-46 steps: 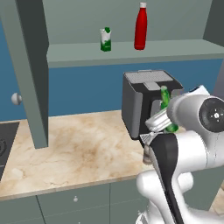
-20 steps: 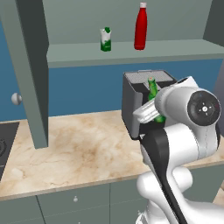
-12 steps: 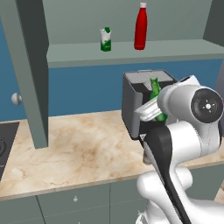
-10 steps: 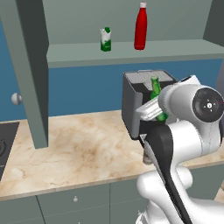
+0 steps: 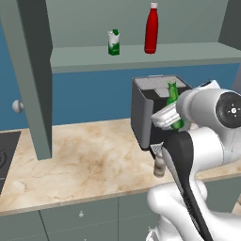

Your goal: Sort all alcoholic drinks to one cabinet, and non-alcoholic drinks to the other.

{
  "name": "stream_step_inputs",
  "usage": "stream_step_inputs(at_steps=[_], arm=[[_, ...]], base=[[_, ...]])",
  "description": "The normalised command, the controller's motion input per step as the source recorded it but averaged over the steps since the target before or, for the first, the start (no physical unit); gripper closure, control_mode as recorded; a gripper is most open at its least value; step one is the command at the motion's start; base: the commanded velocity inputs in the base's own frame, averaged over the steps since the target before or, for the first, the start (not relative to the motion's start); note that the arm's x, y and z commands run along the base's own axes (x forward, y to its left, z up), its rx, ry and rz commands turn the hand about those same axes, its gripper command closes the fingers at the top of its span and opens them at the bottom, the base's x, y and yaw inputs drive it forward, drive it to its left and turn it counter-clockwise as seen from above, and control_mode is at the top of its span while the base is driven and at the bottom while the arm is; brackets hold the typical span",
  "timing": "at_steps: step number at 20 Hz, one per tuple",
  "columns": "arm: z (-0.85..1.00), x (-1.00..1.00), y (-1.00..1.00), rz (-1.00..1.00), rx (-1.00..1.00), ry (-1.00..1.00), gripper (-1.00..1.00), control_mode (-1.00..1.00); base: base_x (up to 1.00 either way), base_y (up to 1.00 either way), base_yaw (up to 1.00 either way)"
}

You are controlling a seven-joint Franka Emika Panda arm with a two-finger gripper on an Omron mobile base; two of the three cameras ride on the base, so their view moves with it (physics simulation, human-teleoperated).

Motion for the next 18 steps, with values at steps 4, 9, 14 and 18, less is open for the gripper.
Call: stream_step_inputs(at_steps=[4,9,14,18], arm=[[0.0,0.02,-0.17,0.0,0.02,0.0,1.0,-1.0],[0.0,0.06,-0.13,0.0,0.01,0.0,1.0,-1.0],[0.0,0.04,-0.12,0.0,0.01,0.0,1.0,-1.0],[0.0,0.06,-0.1,0.0,0.0,0.0,1.0,-1.0]], base=[[0.0,0.0,0.0],[0.0,0.0,0.0],[0.0,0.0,0.0],[0.0,0.0,0.0]])
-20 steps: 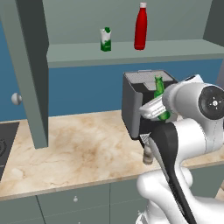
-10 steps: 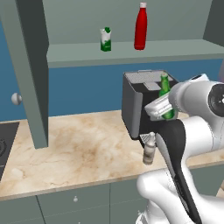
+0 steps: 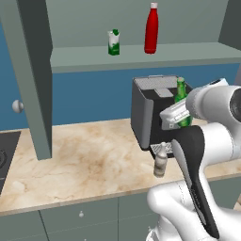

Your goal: Sort all alcoholic drinks to one cabinet, and non-alcoholic drinks to the other.

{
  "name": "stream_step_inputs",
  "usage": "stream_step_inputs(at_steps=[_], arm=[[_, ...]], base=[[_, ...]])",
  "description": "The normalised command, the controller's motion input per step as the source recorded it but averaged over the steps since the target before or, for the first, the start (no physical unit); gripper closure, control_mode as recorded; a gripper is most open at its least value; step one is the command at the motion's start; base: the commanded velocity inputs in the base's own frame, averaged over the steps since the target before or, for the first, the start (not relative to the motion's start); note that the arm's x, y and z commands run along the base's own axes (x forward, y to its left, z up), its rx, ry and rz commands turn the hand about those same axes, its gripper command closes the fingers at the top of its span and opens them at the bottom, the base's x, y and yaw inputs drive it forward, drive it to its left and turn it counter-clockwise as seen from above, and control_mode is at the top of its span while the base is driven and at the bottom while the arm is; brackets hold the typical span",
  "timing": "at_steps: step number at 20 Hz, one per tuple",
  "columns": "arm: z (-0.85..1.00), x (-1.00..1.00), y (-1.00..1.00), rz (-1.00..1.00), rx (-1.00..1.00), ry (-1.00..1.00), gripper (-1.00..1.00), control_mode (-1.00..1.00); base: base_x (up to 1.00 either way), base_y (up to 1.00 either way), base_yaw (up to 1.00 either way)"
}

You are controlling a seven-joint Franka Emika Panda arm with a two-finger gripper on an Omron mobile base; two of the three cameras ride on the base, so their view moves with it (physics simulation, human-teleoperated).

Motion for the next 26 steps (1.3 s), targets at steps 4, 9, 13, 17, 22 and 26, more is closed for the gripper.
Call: stream_step_inputs(at_steps=[4,9,13,17,22,26], arm=[[0.02,0.14,-0.19,0.0,0.03,0.0,1.0,-1.0],[0.0,0.12,-0.06,0.0,0.0,0.0,1.0,-1.0],[0.0,0.06,-0.02,0.0,0.0,0.0,1.0,-1.0],[0.0,0.0,0.0,0.0,0.0,0.0,1.0,-1.0],[0.0,0.0,0.0,0.0,0.0,0.0,1.0,1.0],[0.0,0.0,0.0,0.0,0.0,0.0,1.0,1.0]], base=[[0.0,0.0,0.0],[0.0,0.0,0.0],[0.0,0.0,0.0],[0.0,0.0,0.0],[0.0,0.0,0.0],[0.0,0.0,0.0]])
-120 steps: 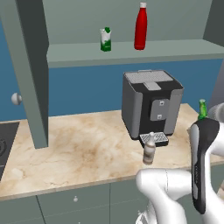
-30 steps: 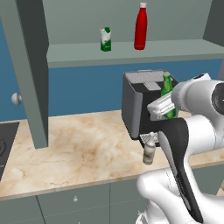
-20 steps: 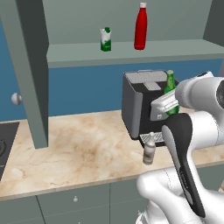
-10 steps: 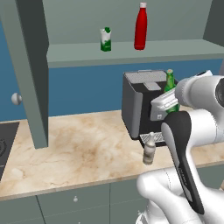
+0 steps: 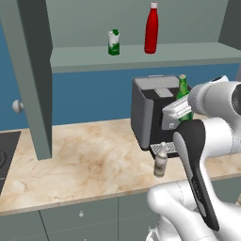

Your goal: Sort all alcoholic drinks to one cabinet, and non-alcoholic drinks to the other.

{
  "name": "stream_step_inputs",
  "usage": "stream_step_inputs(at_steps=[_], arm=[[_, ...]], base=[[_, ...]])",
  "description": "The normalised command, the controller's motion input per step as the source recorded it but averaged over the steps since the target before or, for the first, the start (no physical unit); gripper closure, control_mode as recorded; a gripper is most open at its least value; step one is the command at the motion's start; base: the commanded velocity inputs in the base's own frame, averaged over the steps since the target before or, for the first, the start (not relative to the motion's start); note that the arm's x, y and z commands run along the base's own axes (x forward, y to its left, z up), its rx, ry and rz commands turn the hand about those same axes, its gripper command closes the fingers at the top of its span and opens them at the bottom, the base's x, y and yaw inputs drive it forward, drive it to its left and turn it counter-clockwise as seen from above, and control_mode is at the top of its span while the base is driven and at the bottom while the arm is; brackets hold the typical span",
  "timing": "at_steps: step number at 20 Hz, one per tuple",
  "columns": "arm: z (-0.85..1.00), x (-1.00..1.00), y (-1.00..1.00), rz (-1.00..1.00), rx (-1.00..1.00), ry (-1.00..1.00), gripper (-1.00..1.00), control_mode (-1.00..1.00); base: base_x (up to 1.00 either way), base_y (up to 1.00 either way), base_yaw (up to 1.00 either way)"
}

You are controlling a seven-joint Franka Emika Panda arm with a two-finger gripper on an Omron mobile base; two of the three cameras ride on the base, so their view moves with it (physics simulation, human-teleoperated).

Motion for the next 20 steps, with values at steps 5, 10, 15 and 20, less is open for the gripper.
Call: stream_step_inputs(at_steps=[5,10,15,20], arm=[[0.0,0.0,0.0,0.0,0.0,0.0,1.0,1.0],[0.0,0.0,0.0,0.0,0.0,0.0,1.0,1.0],[0.0,0.0,0.0,0.0,0.0,0.0,1.0,1.0],[0.0,0.0,0.0,0.0,0.0,0.0,1.0,1.0]], base=[[-0.02,0.0,0.0],[-0.43,0.0,0.0],[-0.7,0.0,-0.07],[-0.77,0.0,-0.11]])
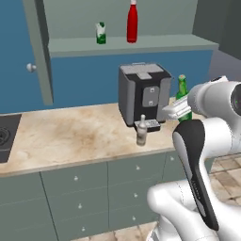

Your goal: Sort all alcoholic drinks to one cabinet, and non-alcoholic drinks to the other.

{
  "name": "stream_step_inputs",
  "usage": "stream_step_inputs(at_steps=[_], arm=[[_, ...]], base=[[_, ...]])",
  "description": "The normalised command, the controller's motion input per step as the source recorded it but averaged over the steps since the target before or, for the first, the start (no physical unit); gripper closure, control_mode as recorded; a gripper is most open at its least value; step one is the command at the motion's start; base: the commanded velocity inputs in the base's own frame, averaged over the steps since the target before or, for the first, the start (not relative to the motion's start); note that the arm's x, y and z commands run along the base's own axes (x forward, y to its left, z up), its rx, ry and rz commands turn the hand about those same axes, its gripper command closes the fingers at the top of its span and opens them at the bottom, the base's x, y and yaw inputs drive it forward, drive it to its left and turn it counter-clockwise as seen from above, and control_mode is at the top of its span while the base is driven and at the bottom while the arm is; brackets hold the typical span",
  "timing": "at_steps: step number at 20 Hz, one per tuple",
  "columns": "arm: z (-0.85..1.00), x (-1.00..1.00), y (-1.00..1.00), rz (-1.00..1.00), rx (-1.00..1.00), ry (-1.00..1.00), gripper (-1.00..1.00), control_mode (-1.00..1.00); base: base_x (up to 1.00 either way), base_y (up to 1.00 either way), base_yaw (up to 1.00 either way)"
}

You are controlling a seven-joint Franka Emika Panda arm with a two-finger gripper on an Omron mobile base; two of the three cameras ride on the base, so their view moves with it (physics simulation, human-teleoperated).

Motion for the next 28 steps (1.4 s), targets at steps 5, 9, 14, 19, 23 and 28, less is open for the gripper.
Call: stream_step_inputs(at_steps=[5,9,14,19,23,28], arm=[[0.0,0.0,0.0,0.0,0.0,0.0,1.0,1.0],[0.0,0.0,0.0,0.0,0.0,0.0,1.0,1.0],[0.0,0.0,0.0,0.0,0.0,0.0,1.0,1.0],[0.0,0.0,0.0,0.0,0.0,0.0,1.0,1.0],[0.0,0.0,0.0,0.0,0.0,0.0,1.0,1.0],[0.0,0.0,0.0,0.0,0.0,0.0,1.0,1.0]], base=[[-0.74,0.0,-0.11],[-0.65,0.0,-0.1],[-0.57,0.0,-0.07],[-0.35,0.13,-0.03],[-0.05,0.37,0.0],[0.0,0.55,0.0]])
